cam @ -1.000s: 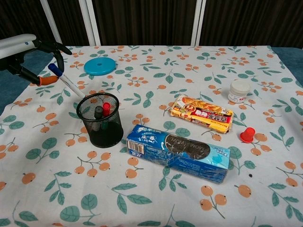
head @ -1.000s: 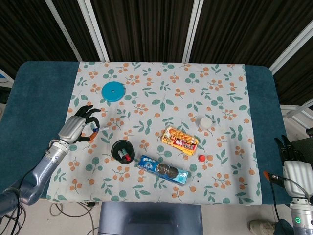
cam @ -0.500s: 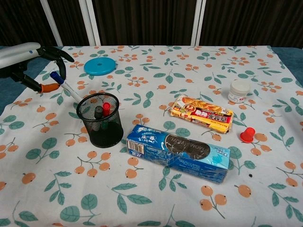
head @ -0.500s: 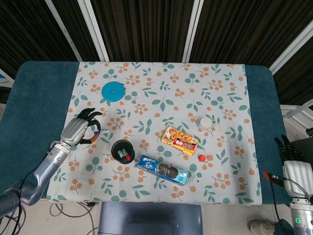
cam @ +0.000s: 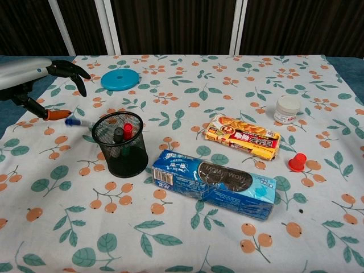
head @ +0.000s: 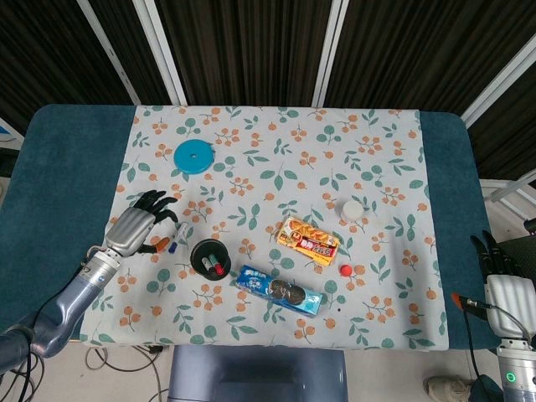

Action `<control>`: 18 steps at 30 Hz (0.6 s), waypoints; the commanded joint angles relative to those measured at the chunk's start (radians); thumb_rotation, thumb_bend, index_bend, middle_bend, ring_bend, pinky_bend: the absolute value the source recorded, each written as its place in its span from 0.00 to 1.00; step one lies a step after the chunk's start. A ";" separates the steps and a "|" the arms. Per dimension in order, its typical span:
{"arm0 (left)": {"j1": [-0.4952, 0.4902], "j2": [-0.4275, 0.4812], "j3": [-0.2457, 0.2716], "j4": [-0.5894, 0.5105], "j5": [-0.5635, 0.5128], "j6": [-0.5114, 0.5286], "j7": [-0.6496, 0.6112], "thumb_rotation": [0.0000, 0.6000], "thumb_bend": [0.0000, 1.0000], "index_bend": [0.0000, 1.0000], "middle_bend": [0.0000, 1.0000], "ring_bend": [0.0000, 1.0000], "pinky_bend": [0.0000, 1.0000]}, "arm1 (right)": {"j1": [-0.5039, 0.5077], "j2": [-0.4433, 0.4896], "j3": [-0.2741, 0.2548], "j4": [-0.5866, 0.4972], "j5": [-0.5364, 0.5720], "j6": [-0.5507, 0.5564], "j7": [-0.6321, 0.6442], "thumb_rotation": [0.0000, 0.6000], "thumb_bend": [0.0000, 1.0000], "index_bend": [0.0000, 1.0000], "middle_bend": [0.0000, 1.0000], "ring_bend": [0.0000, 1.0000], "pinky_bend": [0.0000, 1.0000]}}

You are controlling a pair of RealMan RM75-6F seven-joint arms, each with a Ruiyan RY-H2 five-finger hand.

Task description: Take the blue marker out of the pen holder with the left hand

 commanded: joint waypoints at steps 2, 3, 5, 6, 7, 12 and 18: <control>0.012 0.023 0.011 -0.028 0.006 0.016 0.020 1.00 0.22 0.30 0.11 0.00 0.00 | 0.000 0.000 0.000 0.001 -0.001 0.000 0.001 1.00 0.12 0.09 0.03 0.15 0.24; 0.016 0.034 0.012 -0.040 0.006 0.021 0.024 1.00 0.21 0.30 0.11 0.00 0.00 | 0.000 0.000 0.000 0.001 -0.001 0.000 0.000 1.00 0.12 0.09 0.03 0.15 0.24; 0.022 0.050 0.010 -0.058 0.004 0.032 0.029 1.00 0.20 0.28 0.10 0.00 0.00 | 0.000 -0.001 0.000 0.001 -0.001 0.000 -0.001 1.00 0.12 0.09 0.03 0.15 0.24; 0.025 0.059 0.008 -0.068 0.002 0.038 0.032 1.00 0.20 0.28 0.10 0.00 0.00 | 0.000 -0.001 0.000 0.001 -0.001 0.000 -0.001 1.00 0.12 0.09 0.03 0.15 0.24; 0.030 0.071 0.004 -0.084 -0.003 0.045 0.036 1.00 0.20 0.27 0.10 0.00 0.00 | 0.000 -0.001 -0.001 0.001 0.000 0.000 -0.002 1.00 0.12 0.09 0.03 0.15 0.24; 0.059 0.145 -0.016 -0.187 -0.038 0.085 0.103 1.00 0.20 0.26 0.09 0.00 0.00 | 0.000 -0.002 -0.001 0.001 0.000 0.000 -0.005 1.00 0.12 0.09 0.03 0.15 0.24; 0.148 0.251 -0.021 -0.390 -0.118 0.186 0.386 1.00 0.20 0.20 0.04 0.00 0.00 | 0.000 -0.002 -0.001 0.002 -0.001 -0.001 -0.007 1.00 0.12 0.10 0.03 0.15 0.24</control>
